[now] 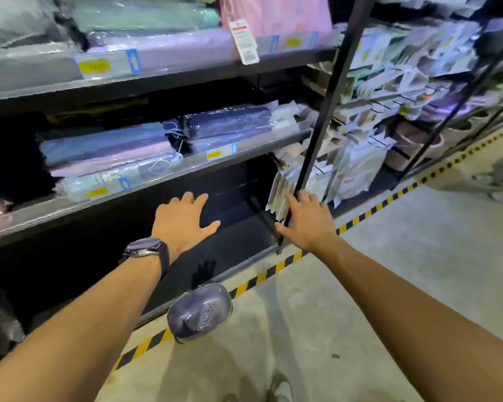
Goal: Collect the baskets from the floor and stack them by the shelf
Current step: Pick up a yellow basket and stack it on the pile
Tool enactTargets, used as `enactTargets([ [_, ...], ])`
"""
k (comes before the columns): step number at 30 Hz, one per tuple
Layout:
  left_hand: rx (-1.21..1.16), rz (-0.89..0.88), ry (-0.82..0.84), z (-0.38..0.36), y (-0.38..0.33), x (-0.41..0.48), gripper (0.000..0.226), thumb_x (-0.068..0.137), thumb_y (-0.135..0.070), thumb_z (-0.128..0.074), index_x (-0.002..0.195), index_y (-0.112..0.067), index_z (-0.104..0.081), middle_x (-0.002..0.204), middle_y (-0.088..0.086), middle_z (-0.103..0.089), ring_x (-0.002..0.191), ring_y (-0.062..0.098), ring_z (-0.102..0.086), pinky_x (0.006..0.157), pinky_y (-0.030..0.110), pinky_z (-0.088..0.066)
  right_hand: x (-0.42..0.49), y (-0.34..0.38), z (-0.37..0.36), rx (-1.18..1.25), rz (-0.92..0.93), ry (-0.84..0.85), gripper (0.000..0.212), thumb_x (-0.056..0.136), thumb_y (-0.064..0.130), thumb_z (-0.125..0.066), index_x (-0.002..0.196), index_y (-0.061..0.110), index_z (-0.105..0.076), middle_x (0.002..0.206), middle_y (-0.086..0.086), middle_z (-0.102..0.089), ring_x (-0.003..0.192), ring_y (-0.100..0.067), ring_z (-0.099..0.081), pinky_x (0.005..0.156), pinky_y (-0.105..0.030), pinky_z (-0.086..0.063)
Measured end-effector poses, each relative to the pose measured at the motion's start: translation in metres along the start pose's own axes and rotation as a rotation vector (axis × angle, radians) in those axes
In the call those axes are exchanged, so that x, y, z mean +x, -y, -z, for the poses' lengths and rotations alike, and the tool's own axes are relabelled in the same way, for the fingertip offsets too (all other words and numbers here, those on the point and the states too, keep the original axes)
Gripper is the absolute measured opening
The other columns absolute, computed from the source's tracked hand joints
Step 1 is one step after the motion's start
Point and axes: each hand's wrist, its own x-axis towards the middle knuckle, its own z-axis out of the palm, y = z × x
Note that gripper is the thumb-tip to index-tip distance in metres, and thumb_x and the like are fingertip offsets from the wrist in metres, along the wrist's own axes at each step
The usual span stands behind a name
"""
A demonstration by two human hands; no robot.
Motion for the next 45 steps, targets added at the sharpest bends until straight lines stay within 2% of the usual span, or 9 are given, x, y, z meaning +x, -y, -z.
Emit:
enactTargets([
  [3, 0.017, -0.137, -0.011, 0.004, -0.049, 0.011, 0.080, 0.090, -0.075, -0.036, 0.154, -0.028, -0.031, 0.133, 0.003, -0.053, 0.107, 0.027, -0.060, 0.069, 0.036, -0.041, -0.032, -0.042, -0.003, 0.062, -0.121, -0.001, 0.075, 0.089, 0.061, -0.049, 0.148, 0.018, -0.032, 0.149, -0.013, -0.034, 0.134, -0.035, -0.034, 0.106, -0.051, -0.035],
  [7, -0.005, -0.310, -0.013, 0.010, -0.129, 0.019, 0.079, 0.090, -0.074, -0.039, 0.153, -0.026, -0.035, 0.131, 0.006, -0.054, 0.106, 0.030, -0.060, 0.068, 0.037, -0.041, -0.084, -0.102, -0.016, 0.092, -0.316, 0.026, 0.077, 0.089, 0.062, -0.048, 0.151, 0.020, -0.028, 0.153, -0.013, -0.030, 0.138, -0.035, -0.033, 0.107, -0.053, -0.034],
  [13, 0.007, -0.571, -0.041, 0.029, -0.260, 0.021, 0.080, 0.090, -0.076, -0.037, 0.153, -0.026, -0.035, 0.132, 0.005, -0.055, 0.103, 0.028, -0.062, 0.067, 0.036, -0.049, -0.183, -0.185, -0.032, 0.129, -0.595, 0.053, 0.076, 0.088, 0.063, -0.047, 0.149, 0.021, -0.029, 0.152, -0.012, -0.032, 0.136, -0.035, -0.034, 0.106, -0.049, -0.036],
  [18, 0.024, -0.797, -0.094, 0.034, -0.365, 0.004, 0.080, 0.091, -0.076, -0.035, 0.153, -0.024, -0.033, 0.129, 0.006, -0.055, 0.097, 0.027, -0.062, 0.064, 0.034, -0.050, -0.259, -0.232, -0.042, 0.131, -0.798, 0.063, 0.076, 0.090, 0.063, -0.046, 0.150, 0.020, -0.027, 0.152, -0.012, -0.030, 0.136, -0.035, -0.034, 0.107, -0.049, -0.034],
  [21, 0.006, -0.933, -0.087, 0.036, -0.414, -0.010, 0.078, 0.092, -0.073, -0.036, 0.152, -0.024, -0.034, 0.133, 0.006, -0.053, 0.102, 0.027, -0.060, 0.067, 0.035, -0.049, -0.297, -0.248, -0.044, 0.140, -0.896, 0.083, 0.075, 0.090, 0.062, -0.045, 0.150, 0.021, -0.027, 0.153, -0.012, -0.030, 0.136, -0.035, -0.033, 0.107, -0.049, -0.034],
  [26, -0.016, -1.137, -0.120, 0.039, -0.481, -0.011, 0.074, 0.092, -0.071, -0.038, 0.149, -0.024, -0.037, 0.128, 0.005, -0.054, 0.104, 0.027, -0.059, 0.069, 0.035, -0.048, -0.340, -0.262, -0.047, 0.135, -1.117, 0.082, 0.075, 0.088, 0.063, -0.047, 0.148, 0.022, -0.030, 0.149, -0.012, -0.035, 0.132, -0.035, -0.037, 0.103, -0.048, -0.037],
  [30, -0.038, -1.293, -0.108, 0.042, -0.518, -0.004, 0.072, 0.091, -0.071, -0.041, 0.147, -0.026, -0.038, 0.127, 0.005, -0.054, 0.102, 0.028, -0.059, 0.066, 0.033, -0.036, -0.357, -0.255, -0.055, 0.159, -1.293, 0.086, 0.076, 0.087, 0.063, -0.048, 0.148, 0.020, -0.031, 0.148, -0.012, -0.036, 0.132, -0.035, -0.038, 0.103, -0.048, -0.037],
  [36, 0.022, -1.514, -0.091, 0.038, -0.554, 0.003, 0.074, 0.091, -0.071, -0.040, 0.150, -0.026, -0.036, 0.128, 0.003, -0.054, 0.106, 0.026, -0.059, 0.073, 0.036, -0.046, -0.369, -0.223, -0.072, 0.245, -1.551, 0.020, 0.074, 0.087, 0.063, -0.049, 0.147, 0.023, -0.034, 0.146, -0.010, -0.039, 0.131, -0.033, -0.039, 0.101, -0.047, -0.038],
  [45, 0.060, -1.864, -0.134, 0.033, -0.647, -0.058, 0.075, 0.090, -0.073, -0.041, 0.150, -0.028, -0.037, 0.133, 0.002, -0.055, 0.107, 0.026, -0.061, 0.072, 0.036, -0.046, -0.446, -0.197, -0.103, 0.338, -1.954, -0.022, 0.077, 0.089, 0.064, -0.046, 0.152, 0.023, -0.029, 0.149, -0.012, -0.037, 0.133, -0.033, -0.040, 0.103, -0.047, -0.041],
])
